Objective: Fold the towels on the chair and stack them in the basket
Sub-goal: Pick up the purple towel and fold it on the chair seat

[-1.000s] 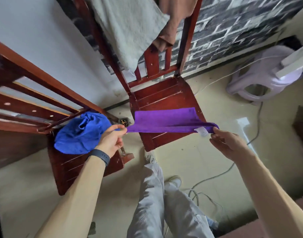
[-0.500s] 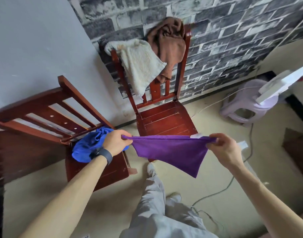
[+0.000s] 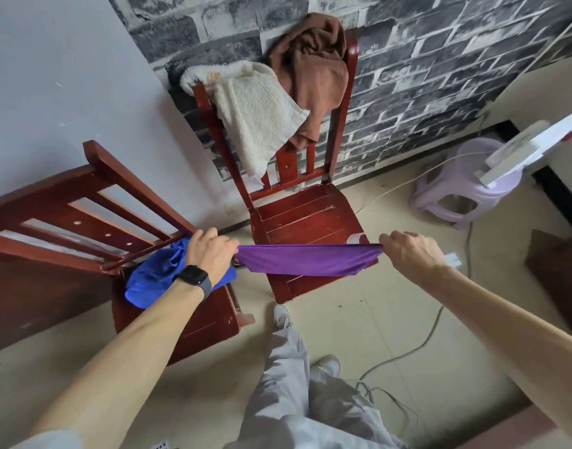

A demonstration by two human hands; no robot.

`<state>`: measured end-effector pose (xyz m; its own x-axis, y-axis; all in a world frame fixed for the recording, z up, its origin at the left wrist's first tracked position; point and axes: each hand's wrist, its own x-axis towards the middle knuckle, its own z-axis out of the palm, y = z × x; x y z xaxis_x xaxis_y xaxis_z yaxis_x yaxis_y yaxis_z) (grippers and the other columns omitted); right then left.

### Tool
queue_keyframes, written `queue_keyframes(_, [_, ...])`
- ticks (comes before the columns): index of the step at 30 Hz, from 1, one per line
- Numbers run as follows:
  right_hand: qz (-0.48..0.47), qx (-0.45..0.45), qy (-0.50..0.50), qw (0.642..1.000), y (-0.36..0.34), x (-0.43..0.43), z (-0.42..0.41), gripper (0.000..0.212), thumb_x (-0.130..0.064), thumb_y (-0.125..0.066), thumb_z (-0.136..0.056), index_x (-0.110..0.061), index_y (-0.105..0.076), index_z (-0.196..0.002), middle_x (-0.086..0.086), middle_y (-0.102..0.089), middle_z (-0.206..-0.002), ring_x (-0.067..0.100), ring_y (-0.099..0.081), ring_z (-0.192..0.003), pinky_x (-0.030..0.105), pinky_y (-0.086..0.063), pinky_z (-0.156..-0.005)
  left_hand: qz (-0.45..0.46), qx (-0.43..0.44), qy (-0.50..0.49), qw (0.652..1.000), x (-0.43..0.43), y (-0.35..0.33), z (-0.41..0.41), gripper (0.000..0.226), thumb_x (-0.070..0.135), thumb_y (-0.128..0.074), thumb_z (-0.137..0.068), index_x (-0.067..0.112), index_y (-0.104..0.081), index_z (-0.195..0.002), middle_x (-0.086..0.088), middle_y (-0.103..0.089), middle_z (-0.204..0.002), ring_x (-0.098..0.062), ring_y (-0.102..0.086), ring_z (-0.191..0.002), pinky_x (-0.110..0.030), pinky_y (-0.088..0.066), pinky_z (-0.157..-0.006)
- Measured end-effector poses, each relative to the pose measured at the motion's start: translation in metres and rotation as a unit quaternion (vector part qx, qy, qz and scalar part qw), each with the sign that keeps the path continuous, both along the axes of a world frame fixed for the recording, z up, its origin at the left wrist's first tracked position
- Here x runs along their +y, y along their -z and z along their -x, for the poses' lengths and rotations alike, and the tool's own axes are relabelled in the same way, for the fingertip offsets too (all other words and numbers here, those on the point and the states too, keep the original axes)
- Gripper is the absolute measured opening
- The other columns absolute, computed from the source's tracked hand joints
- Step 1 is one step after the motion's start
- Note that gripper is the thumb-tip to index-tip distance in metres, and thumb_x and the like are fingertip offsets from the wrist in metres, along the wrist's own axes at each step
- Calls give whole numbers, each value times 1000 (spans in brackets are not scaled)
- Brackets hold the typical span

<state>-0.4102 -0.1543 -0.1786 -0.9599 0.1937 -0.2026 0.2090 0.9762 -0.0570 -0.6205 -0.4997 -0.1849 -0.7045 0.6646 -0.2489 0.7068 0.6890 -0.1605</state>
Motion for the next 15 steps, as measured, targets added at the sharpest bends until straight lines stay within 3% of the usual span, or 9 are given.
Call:
queue_keyframes(4, [-31, -9, 2, 999, -10, 18, 50, 5, -8, -59, -91, -6, -64, -93, 11, -66, -80, 35, -66, -77, 41, -54, -56, 10, 23, -15, 1000, 20, 3, 41, 18, 18, -56, -93, 28, -68, -102, 7, -73, -96, -23, -59, -97, -34, -37, -78])
queue_keyframes(10, [-80, -21, 15, 996, -19, 37, 100, 20, -12, -47, -98, -6, -65, -108, 9, -69, -100, 33, -65, -100, 43, -54, -79, -37, 36, -44, 998, 51, 2, 86, 17, 18, -57, -92, 26, -71, -99, 2, -74, -95, -25, -58, -95, -36, -29, -77])
queue_keyframes(15, [-89, 17, 27, 996, -15, 55, 109, 17, -10, -51, -97, -6, -61, -110, 13, -62, -99, 35, -61, -93, 41, -52, -63, -110, 74, -42, 990, 59, -5, 95, 15, 17, -65, -87, 26, -73, -96, 1, -75, -84, -27, -61, -85, -38, -27, -86])
